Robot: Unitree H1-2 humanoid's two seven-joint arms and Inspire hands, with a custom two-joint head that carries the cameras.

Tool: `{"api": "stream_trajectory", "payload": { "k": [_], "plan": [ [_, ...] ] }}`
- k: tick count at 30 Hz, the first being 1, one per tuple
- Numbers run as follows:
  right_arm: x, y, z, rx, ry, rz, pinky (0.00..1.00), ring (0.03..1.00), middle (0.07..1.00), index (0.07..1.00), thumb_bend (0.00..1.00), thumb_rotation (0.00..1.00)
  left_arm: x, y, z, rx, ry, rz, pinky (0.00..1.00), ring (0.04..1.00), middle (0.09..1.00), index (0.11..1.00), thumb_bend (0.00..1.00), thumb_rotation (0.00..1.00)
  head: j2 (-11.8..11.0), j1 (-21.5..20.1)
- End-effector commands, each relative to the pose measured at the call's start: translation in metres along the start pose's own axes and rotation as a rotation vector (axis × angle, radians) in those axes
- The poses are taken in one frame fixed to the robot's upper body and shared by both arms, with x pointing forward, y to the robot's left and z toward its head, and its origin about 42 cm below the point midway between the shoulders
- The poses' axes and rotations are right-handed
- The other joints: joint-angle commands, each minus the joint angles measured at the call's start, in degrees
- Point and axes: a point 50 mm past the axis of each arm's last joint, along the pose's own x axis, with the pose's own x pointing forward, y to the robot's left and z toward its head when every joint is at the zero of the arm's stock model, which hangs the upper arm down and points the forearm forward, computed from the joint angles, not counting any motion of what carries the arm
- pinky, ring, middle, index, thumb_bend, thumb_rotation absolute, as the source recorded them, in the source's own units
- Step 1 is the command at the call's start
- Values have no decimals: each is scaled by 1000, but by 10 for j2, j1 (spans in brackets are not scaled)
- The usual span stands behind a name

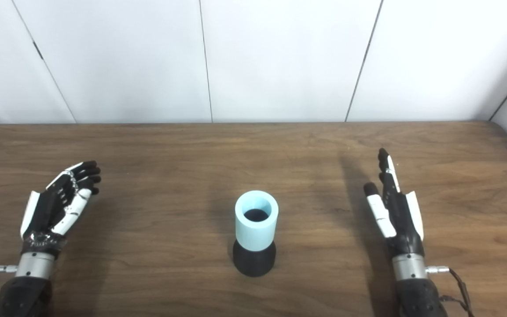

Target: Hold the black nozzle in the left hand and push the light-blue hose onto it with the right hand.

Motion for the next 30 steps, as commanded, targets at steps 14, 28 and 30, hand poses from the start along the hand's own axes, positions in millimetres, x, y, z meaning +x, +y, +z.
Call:
{"api": "stream_trajectory", "payload": {
  "k": [14,28,30],
  "plan": [
    [-5,-1,-25,63,71,-88,782,813,805,770,292,155,-23,-26,-1,-110,27,-9,755,823,838,833,208,370,0,0],
    [-11,10,-21,181,103,-117,751,804,804,780,302,52,-34,-46,-12,-179,46,-29,683,765,779,766,265,248,-16,-5],
    [-13,11,-18,187,104,-115,757,807,806,781,294,108,-36,-49,-11,-195,48,-16,685,767,782,768,255,227,-16,-6]
  ]
}}
